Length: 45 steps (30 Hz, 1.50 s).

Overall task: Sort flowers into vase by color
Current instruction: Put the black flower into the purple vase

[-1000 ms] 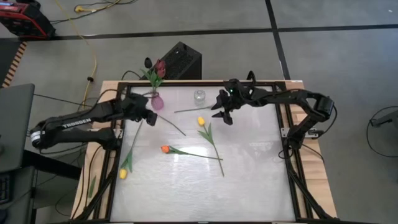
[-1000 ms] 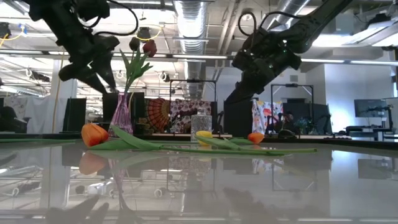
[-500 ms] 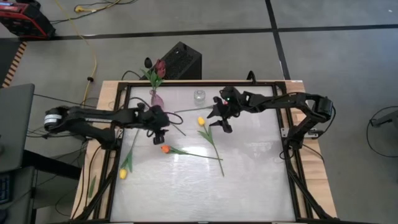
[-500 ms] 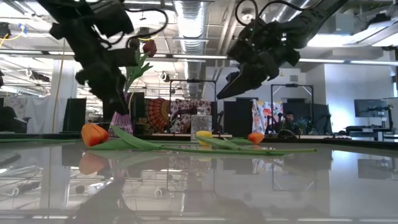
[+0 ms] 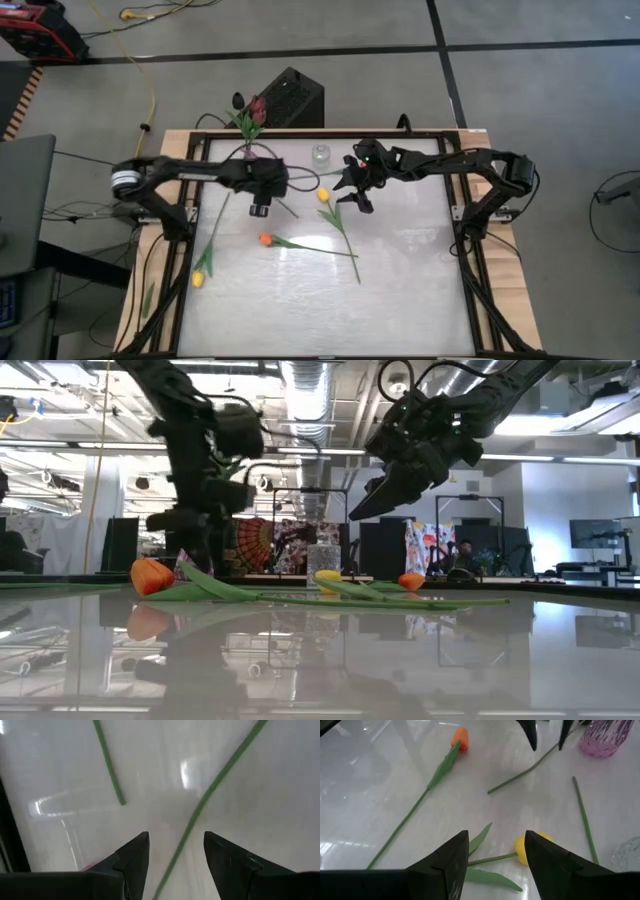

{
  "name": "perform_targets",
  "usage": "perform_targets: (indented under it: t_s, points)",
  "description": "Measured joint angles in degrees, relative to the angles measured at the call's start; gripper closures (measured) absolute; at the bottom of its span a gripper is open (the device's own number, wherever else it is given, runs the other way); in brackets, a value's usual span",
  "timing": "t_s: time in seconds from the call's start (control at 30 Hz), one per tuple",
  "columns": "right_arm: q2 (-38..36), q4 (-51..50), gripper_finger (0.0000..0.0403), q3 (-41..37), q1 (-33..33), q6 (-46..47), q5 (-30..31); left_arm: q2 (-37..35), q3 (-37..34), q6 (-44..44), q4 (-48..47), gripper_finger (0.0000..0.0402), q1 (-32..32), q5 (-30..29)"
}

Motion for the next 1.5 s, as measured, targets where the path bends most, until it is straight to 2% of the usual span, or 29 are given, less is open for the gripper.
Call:
perform_targets:
  t_s: [0.3, 0.5, 0.6, 0.8, 0.97, 1.17, 1.27, 1.43, 1.5]
  points:
    - [0.00, -2.52, 0.0184, 0.00, 0.00, 0.15, 0.22, 12.55, 8.73, 5.34, -14.71, 0.0223, 2.61, -0.22]
    - [0.00, -3.58, 0.0184, 0.00, -0.04, 0.15, 0.26, 15.92, 9.36, 5.71, -16.20, 0.0230, 2.65, -1.36]
    - [0.00, -3.59, 0.0184, 0.00, -0.04, 0.15, 0.31, 15.96, 9.30, 5.70, -16.95, 0.0264, 2.14, -1.73]
    - [0.00, -3.48, 0.0184, 0.00, -0.02, 0.15, 0.44, 16.03, 9.47, 5.10, -18.07, 0.0383, 1.68, -4.66]
    - [0.00, -3.48, 0.0184, 0.00, -0.02, 1.98, 1.79, 16.55, 12.71, 1.86, -19.83, 0.0397, 1.07, -3.28]
    - [0.00, -4.78, 0.0184, 0.00, 0.39, 2.56, 1.92, 16.42, 20.62, -2.00, -25.65, 0.0400, -2.28, -2.85]
    - [0.00, -5.50, 0.0184, 0.00, 1.26, 1.61, 1.92, 16.33, 24.91, -5.75, -28.77, 0.0401, -2.86, 1.47]
    - [0.00, -6.23, 0.0184, 0.00, 4.55, -3.65, 2.29, 16.22, 28.29, -14.07, -37.52, 0.0401, -1.67, 18.45]
    - [0.00, -6.03, 0.0184, 0.00, 6.55, -6.19, 4.59, 16.22, 28.09, -16.72, -39.05, 0.0401, -1.48, 24.88]
